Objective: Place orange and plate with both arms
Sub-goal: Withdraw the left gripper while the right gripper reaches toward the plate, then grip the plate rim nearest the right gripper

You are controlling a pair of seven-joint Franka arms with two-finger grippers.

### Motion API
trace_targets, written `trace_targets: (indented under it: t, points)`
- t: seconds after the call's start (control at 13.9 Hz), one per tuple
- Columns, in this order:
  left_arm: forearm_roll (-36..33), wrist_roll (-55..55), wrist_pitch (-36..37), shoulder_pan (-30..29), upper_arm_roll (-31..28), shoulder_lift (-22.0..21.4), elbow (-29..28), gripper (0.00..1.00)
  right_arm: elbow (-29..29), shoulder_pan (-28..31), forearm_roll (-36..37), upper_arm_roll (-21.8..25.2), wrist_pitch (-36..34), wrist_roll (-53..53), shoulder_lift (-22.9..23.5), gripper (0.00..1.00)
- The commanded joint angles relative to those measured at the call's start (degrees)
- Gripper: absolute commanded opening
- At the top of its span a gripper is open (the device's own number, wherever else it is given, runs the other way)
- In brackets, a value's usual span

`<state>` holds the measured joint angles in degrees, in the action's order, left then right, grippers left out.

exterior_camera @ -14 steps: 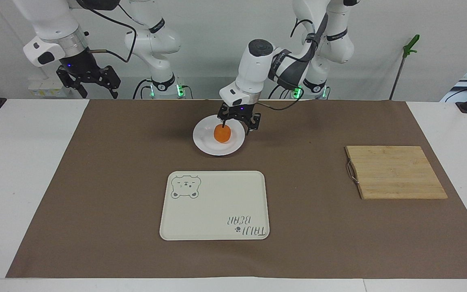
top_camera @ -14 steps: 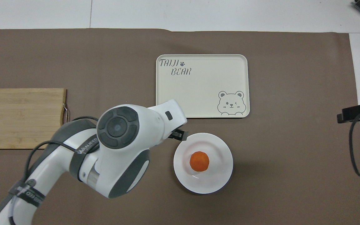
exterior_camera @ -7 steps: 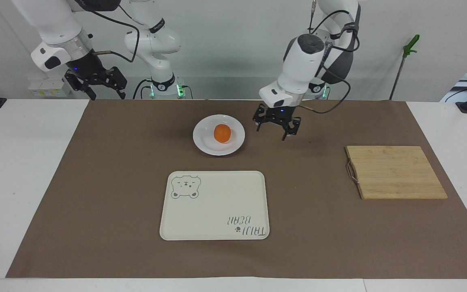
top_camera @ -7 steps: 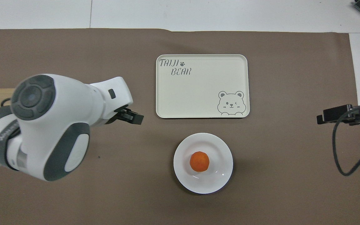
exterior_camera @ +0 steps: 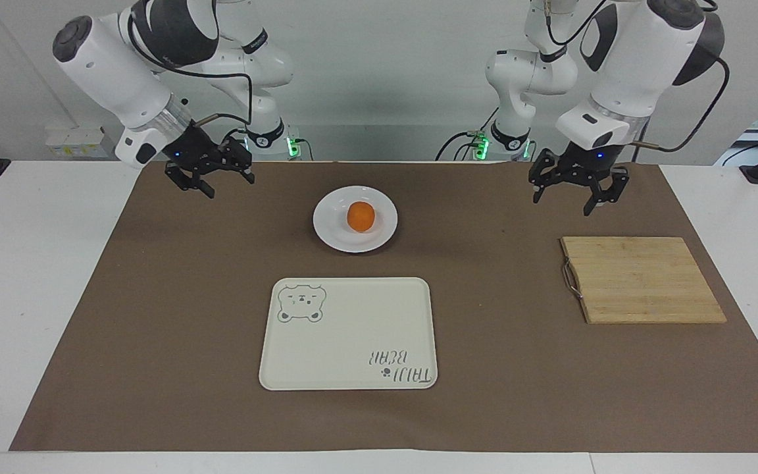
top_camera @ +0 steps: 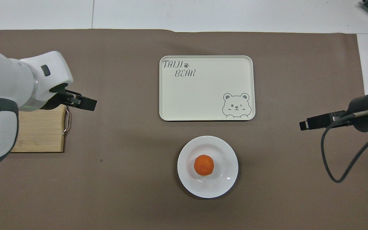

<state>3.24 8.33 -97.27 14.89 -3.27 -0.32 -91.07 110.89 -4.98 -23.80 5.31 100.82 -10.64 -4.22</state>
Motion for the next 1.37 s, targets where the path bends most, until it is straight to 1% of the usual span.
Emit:
trace_targets:
  t: [0.0, 0.14, 0.22, 0.36, 0.5, 0.58, 0.72, 0.86, 0.93, 1.15, 1.29]
  points:
    - [-3.4, 2.29, 6.89, -1.79, 0.11, 0.85, 4.75, 1.0, 6.16, -0.65, -4.75, 0.05, 6.12, -2.54, 1.75, 1.0]
    - [-3.94, 3.53, 9.54, -2.49, -0.51, 0.85, 5.63, 1.0, 10.46, -2.66, -6.87, 0.05, 10.78, -3.78, 2.03, 1.0]
    - [-3.77, 3.53, 10.16, -3.8, -0.51, 1.02, 5.98, 1.0, 11.7, -2.84, -7.83, 0.05, 11.58, -4.04, 2.29, 1.0]
    - [-3.15, 3.53, 11.74, -4.34, -0.51, 1.2, 6.77, 1.0, 14.86, -3.02, -12.21, 0.05, 14.03, -7.1, 3.86, 1.0]
    - [-2.54, 3.53, 14.72, -6.35, -0.34, 3.03, 9.49, 1.0, 18.29, -3.11, -16.26, 0.05, 16.77, -10.0, 5.01, 1.0]
    - [-1.06, 3.44, 16.04, -7.41, -0.34, 3.74, 10.81, 1.0, 19.53, -4.33, -18.54, 0.05, 17.65, -11.67, 5.54, 1.0]
    - [-1.04, 3.36, 15.97, -7.59, -0.07, 3.31, 10.65, 1.0, 20.94, -4.78, -21.88, 0.05, 18.97, -12.21, 6.76, 1.0]
    - [-1.22, 3.35, 15.62, -7.59, 0.02, 3.31, 10.3, 1.0, 21.64, -6.79, -26.28, 0.05, 19.76, -15.01, 8.26, 1.0]
    - [-1.3, 3.35, 15.36, -7.68, 0.02, 3.4, 9.95, 1.0, 22.69, -7.67, -27.6, 0.05, 21.24, -15.29, 8.35, 1.0]
    - [-1.3, 3.35, 12.72, -7.68, 0.02, 2.7, 6.96, 1.0, 24.28, -9.96, -30.68, 0.05, 23.28, -15.55, 8.44, 1.0]
    - [-1.3, 3.09, 12.45, -7.59, 0.02, 2.43, 6.78, 1.0, 25.07, -10.76, -30.87, 0.05, 23.28, -15.99, 8.18, 1.0]
